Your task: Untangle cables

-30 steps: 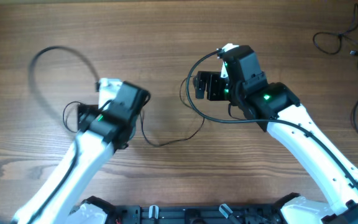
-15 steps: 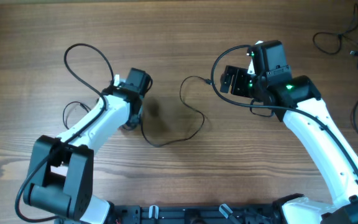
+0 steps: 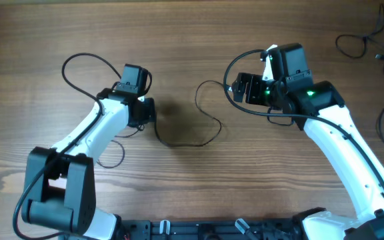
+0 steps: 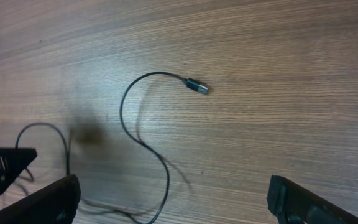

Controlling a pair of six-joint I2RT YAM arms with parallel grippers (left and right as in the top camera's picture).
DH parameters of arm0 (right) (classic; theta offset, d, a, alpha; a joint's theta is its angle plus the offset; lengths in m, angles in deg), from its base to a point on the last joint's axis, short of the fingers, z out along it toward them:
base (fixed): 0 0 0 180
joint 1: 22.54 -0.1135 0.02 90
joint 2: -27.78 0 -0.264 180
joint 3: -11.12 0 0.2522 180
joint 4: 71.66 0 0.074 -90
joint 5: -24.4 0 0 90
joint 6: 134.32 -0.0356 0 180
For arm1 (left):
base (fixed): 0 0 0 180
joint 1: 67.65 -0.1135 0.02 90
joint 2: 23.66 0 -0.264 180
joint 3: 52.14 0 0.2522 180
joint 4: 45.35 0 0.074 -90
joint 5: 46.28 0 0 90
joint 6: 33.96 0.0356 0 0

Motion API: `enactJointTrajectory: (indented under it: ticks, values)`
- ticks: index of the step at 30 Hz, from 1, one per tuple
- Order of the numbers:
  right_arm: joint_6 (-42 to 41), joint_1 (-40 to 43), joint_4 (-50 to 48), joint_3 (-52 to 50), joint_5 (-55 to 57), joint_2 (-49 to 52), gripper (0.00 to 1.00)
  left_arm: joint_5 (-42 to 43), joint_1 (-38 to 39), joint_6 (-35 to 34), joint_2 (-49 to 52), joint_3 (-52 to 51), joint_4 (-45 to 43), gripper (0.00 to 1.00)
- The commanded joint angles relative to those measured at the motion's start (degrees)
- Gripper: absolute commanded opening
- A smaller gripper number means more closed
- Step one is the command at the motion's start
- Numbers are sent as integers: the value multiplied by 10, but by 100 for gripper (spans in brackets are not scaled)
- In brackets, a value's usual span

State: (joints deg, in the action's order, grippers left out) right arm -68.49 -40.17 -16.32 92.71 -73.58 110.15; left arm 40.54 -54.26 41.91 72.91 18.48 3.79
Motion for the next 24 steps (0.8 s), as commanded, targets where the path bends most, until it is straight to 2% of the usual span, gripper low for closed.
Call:
enactJointTrajectory:
  ticks: [1,2,4,9,13,18,21,24]
  values:
    - [1,1,1,0,-36,-17,100,124,0,-90,-52,42,-46,4]
    - [1,1,4,-1,-52,-16,100,185,0,-127,-66,42,-91,4]
    - [-1,1,15,-1,-59,-16,100,210,0,-177,-67,42,-114,4]
    - [-60,1,51,-2,-59,-15,100,213,0,-331,-67,42,-130,4]
    - [-75,-1,54,-23,-81,-9,100,212,0,-420,-67,42,-138,4]
    - [-75,-3,22,-75,-110,-8,100,212,22,-490,-67,42,-152,4]
    - [-81,-5,8,-98,-124,-8,100,211,50,-493,-67,42,-182,4]
    - [-149,-5,-1,-126,-127,-8,100,198,78,-493,-67,42,-224,4]
